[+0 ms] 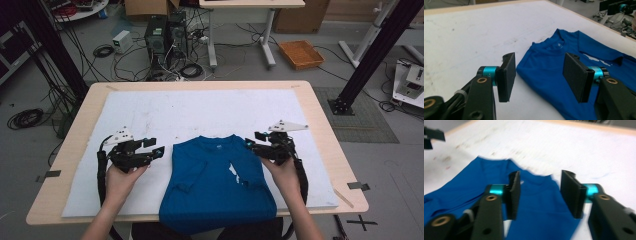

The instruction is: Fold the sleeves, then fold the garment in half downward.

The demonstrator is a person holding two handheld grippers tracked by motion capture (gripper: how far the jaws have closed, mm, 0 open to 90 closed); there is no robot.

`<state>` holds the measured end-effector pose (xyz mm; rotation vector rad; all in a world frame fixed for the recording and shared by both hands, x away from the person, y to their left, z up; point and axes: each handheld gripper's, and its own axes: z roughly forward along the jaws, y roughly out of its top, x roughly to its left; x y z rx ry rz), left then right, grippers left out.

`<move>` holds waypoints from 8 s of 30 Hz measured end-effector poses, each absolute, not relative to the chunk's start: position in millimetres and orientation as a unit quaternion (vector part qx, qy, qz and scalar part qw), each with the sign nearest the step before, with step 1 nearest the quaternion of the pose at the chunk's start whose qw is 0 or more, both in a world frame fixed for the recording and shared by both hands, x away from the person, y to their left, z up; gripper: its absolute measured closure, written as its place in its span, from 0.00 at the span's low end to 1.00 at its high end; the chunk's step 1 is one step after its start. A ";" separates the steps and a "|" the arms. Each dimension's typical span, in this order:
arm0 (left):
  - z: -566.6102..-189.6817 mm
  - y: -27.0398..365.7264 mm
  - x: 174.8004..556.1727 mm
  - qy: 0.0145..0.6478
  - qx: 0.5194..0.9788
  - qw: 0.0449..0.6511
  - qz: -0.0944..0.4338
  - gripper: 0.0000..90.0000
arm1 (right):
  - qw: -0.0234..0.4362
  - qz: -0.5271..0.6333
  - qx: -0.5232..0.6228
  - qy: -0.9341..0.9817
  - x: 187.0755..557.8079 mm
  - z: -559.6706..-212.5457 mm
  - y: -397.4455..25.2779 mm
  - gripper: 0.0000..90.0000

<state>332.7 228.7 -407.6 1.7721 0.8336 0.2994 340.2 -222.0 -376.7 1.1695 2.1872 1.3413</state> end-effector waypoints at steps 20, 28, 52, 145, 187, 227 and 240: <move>-395.9 220.8 343.5 0.352 0.715 0.577 0.180 0.36 | 0.210 0.510 0.454 0.700 345.4 -381.3 -287.5 0.27; -392.6 220.8 339.3 0.348 0.720 0.567 0.197 0.33 | 0.205 0.508 0.454 0.703 345.8 -382.3 -292.2 0.27; -408.8 210.1 353.7 0.380 0.744 0.526 0.164 0.36 | 0.209 0.490 0.466 0.707 353.4 -391.3 -292.8 0.50; -393.4 150.4 404.0 0.323 0.816 0.447 0.174 0.98 | 0.157 0.451 0.394 0.785 407.9 -395.2 -220.8 0.99; -427.8 160.4 220.2 0.218 0.855 0.450 0.138 0.71 | 0.190 0.432 0.337 0.815 216.0 -423.8 -248.4 0.79; -450.2 186.4 303.7 0.399 0.806 0.428 0.090 0.94 | 0.086 0.419 0.469 0.772 302.7 -449.2 -261.9 0.94; -437.7 189.5 331.3 0.385 0.808 0.429 0.121 0.98 | 0.124 0.442 0.445 0.769 331.8 -438.5 -262.0 0.95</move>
